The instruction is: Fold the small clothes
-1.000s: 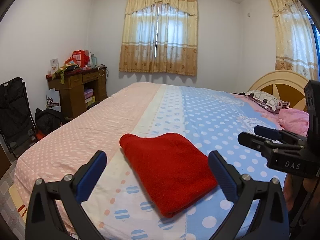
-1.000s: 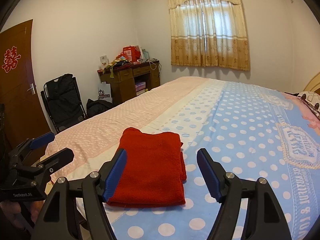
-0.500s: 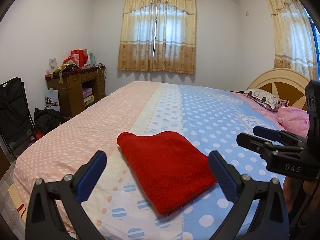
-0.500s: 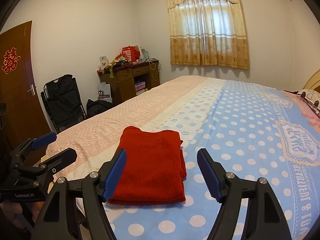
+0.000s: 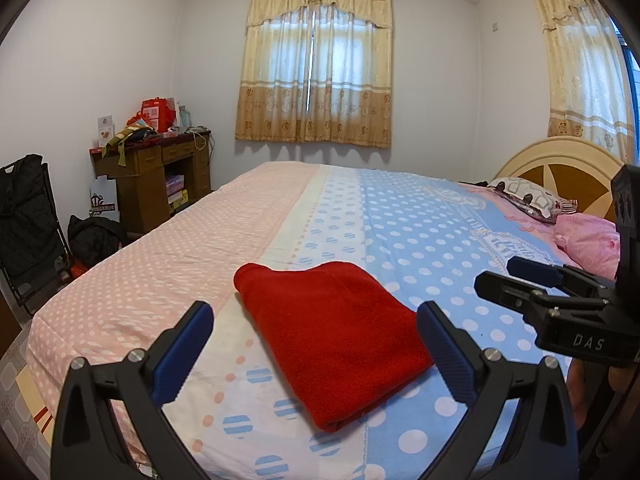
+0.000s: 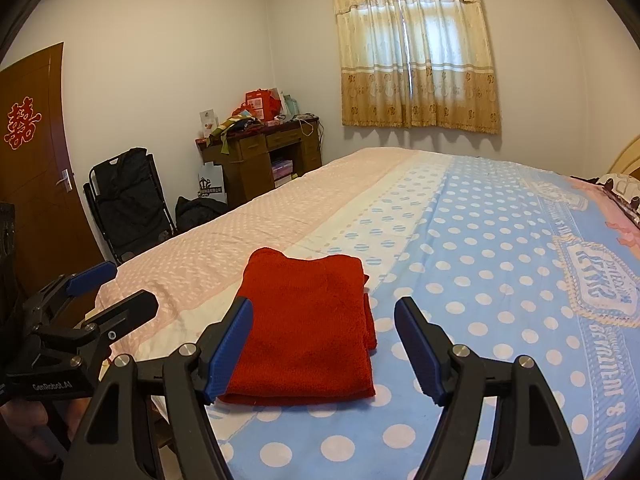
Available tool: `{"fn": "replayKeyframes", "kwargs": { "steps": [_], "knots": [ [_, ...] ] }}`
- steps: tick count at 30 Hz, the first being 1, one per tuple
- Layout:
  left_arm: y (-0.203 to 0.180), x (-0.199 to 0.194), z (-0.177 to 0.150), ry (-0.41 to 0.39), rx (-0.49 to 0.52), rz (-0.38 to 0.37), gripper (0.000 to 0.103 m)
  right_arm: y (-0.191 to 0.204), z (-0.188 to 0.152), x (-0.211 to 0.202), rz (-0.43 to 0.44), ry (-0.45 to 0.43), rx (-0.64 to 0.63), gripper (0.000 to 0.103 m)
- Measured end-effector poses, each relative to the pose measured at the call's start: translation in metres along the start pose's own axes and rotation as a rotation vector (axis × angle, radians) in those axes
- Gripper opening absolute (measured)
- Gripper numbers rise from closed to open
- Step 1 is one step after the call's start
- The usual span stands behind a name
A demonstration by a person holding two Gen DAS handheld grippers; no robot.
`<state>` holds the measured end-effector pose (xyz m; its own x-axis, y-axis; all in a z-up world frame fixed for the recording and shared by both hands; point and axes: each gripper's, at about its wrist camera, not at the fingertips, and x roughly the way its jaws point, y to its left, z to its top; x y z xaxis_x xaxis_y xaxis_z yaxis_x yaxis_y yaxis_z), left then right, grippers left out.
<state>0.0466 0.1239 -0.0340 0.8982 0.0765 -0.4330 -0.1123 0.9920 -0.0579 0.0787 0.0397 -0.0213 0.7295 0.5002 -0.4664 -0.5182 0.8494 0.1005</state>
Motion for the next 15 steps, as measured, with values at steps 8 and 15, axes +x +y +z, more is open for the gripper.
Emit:
{"fn": "replayKeyframes", "kwargs": {
  "steps": [8,15],
  "knots": [
    [-0.0002,-0.0005,0.0002,0.000,0.000,-0.001,0.103,0.0000,-0.0002,-0.0003,0.000,-0.001,0.001,0.074],
    [0.0002,-0.0013,0.0007,-0.002,-0.005,0.000,0.103,-0.0013,-0.0011,-0.0027,-0.013,-0.026,0.006,0.074]
  ]
}}
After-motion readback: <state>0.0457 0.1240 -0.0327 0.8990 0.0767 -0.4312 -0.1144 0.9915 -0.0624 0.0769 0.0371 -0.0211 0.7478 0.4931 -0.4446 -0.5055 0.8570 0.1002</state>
